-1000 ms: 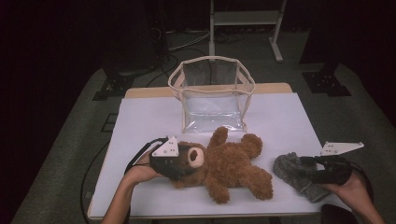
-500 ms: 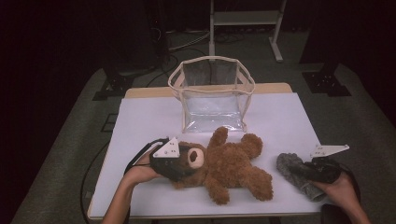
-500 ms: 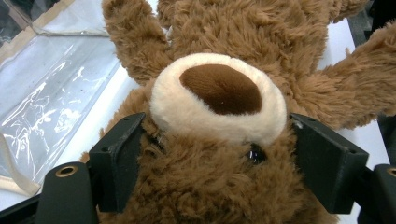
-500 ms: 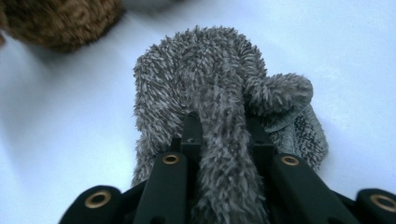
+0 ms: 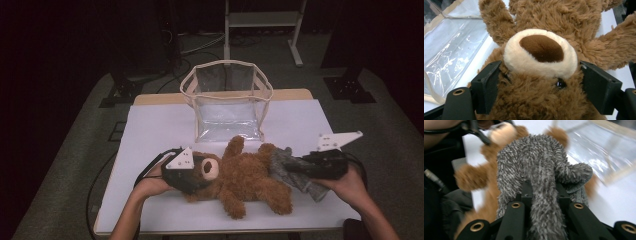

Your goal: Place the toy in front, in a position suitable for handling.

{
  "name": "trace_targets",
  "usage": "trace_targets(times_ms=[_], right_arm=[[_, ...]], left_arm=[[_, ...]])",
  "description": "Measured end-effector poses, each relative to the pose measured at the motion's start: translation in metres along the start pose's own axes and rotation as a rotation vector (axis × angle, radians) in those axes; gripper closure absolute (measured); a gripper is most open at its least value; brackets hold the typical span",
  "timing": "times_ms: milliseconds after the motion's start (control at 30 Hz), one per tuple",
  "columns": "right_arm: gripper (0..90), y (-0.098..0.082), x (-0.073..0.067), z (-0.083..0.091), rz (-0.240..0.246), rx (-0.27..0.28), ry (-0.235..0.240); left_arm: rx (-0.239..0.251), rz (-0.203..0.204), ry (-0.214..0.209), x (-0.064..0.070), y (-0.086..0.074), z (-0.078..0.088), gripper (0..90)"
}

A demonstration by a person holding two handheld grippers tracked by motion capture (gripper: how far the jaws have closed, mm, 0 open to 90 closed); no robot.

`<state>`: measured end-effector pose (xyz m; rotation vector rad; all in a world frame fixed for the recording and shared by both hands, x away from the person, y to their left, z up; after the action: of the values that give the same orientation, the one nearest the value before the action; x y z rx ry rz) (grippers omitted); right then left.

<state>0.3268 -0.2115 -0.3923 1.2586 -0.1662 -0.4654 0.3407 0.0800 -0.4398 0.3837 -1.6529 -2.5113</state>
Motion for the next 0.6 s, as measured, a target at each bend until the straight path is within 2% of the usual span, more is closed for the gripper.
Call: trace_targets(times_ms=[33, 133, 167, 200, 233, 267, 367, 400, 500, 533, 567, 600], right_arm=[[74.6, 0.014, -0.01, -0.018, 0.029, -0.016, 0.051], [74.6, 0.028, -0.024, -0.045, 0.073, -0.046, 0.115], [74.5, 0.031, -0.028, -0.054, 0.086, -0.058, 0.128], [74.5, 0.031, -0.028, -0.054, 0.086, -0.058, 0.128], [74.5, 0.034, -0.034, -0.07, 0.111, -0.084, 0.152], [74.4, 0.035, -0.035, -0.077, 0.123, -0.092, 0.158], [74.5, 0.027, -0.037, -0.094, 0.136, -0.136, 0.166], [74.5, 0.022, -0.037, -0.097, 0.148, -0.155, 0.164], [74.6, 0.017, -0.037, -0.096, 0.14, -0.149, 0.159], [74.6, 0.013, -0.037, -0.088, 0.135, -0.14, 0.149], [74.6, 0.013, -0.037, -0.088, 0.135, -0.14, 0.149], [74.7, 0.008, -0.036, -0.079, 0.126, -0.135, 0.139]], left_arm=[[-0.001, 0.0, 0.001, 0.0, 0.0, 0.0, 21.3], [-0.007, -0.01, 0.001, 0.001, 0.001, -0.001, 21.3], [-0.007, -0.01, 0.001, 0.001, 0.001, -0.001, 21.3], [-0.009, -0.013, 0.002, 0.001, 0.001, -0.002, 21.3], [-0.006, -0.011, 0.002, 0.002, 0.002, -0.003, 20.9], [-0.006, -0.011, 0.004, 0.002, 0.002, -0.003, 20.8], [-0.003, -0.01, 0.006, 0.002, 0.001, -0.002, 20.9], [-0.002, -0.011, 0.005, 0.002, 0.001, -0.002, 21.2], [0.008, -0.005, 0.003, 0.002, 0.001, -0.002, 21.4], [0.009, -0.007, 0.001, 0.001, 0.001, -0.002, 21.4], [0.009, -0.007, 0.001, 0.001, 0.001, -0.002, 21.5], [0.006, -0.007, 0.003, 0.001, 0.001, -0.002, 21.5]])
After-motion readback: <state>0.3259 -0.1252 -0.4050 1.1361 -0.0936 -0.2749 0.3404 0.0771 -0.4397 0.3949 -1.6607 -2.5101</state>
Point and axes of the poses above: each handheld gripper's, and its own axes: z roughly backward along the jaws, y roughly out of its top, x roughly to its right, the point moved 8 cm from there along -z, roughly forward along the jaws, and after that the axes turned 15 degrees about x, right-handed, at the moved point
